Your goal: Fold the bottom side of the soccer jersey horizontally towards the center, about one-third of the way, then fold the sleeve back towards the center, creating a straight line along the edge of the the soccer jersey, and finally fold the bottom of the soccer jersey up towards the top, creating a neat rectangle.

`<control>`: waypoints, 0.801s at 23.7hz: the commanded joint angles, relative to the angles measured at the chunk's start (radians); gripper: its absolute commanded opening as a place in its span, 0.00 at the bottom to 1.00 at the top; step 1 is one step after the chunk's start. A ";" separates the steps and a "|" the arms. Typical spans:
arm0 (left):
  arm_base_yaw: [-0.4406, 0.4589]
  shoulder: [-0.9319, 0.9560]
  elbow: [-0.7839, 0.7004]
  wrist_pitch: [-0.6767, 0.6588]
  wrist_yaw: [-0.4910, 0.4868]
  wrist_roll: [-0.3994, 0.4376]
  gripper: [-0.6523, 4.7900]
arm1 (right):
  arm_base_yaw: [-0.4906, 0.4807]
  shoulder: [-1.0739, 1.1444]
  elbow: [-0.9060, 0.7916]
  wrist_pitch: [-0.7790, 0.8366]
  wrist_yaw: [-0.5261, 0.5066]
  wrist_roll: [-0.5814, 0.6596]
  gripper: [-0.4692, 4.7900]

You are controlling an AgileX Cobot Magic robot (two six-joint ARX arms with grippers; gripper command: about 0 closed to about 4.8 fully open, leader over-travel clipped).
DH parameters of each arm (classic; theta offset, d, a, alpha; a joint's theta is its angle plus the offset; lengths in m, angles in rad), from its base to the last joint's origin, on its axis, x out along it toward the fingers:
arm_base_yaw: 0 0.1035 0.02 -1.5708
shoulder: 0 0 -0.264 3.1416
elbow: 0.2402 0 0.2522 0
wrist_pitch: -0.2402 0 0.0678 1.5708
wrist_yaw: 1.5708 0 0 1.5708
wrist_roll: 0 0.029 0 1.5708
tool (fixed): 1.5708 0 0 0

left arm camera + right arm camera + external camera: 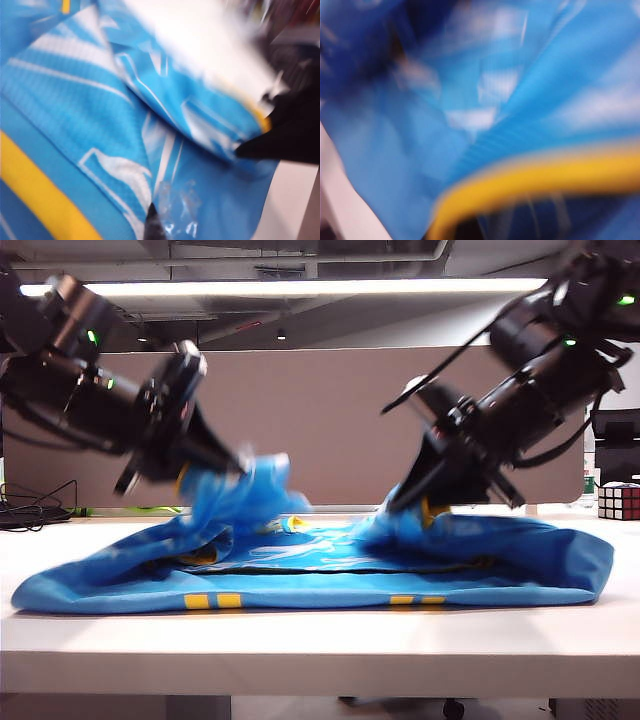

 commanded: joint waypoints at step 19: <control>0.028 -0.231 0.000 -0.512 -0.162 0.191 0.76 | -0.031 -0.314 -0.035 -0.311 0.199 -0.109 0.55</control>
